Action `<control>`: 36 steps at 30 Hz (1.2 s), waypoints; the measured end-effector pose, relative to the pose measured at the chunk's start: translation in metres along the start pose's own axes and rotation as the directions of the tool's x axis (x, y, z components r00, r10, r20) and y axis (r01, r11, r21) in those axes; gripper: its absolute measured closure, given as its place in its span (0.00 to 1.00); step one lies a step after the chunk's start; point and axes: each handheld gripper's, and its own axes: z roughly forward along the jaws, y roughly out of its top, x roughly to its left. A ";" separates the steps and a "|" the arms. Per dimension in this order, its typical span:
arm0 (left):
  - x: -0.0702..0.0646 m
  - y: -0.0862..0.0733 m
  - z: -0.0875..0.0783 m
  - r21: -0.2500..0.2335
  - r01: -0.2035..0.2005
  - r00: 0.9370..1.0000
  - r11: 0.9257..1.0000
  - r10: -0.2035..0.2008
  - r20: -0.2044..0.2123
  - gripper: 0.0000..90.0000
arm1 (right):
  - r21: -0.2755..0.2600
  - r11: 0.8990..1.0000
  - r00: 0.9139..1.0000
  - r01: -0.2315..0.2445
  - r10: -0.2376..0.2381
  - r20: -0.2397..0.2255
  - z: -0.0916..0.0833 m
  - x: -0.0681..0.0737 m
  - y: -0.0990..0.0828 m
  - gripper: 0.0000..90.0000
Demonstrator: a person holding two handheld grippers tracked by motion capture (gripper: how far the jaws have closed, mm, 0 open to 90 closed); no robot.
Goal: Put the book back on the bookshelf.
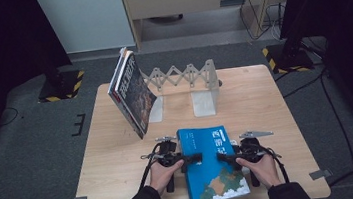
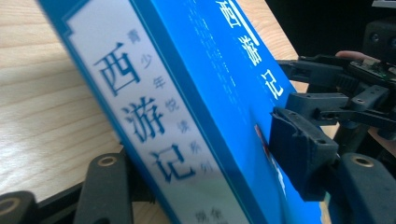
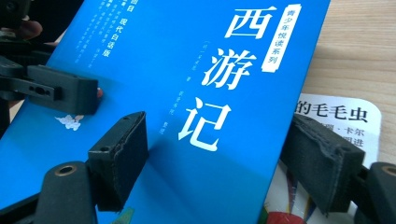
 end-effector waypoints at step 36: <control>-0.021 0.035 -0.033 -0.092 -0.070 0.997 0.993 0.073 0.037 0.64 | -0.128 0.991 0.998 0.045 -0.049 -0.028 -0.016 0.000 0.026 0.51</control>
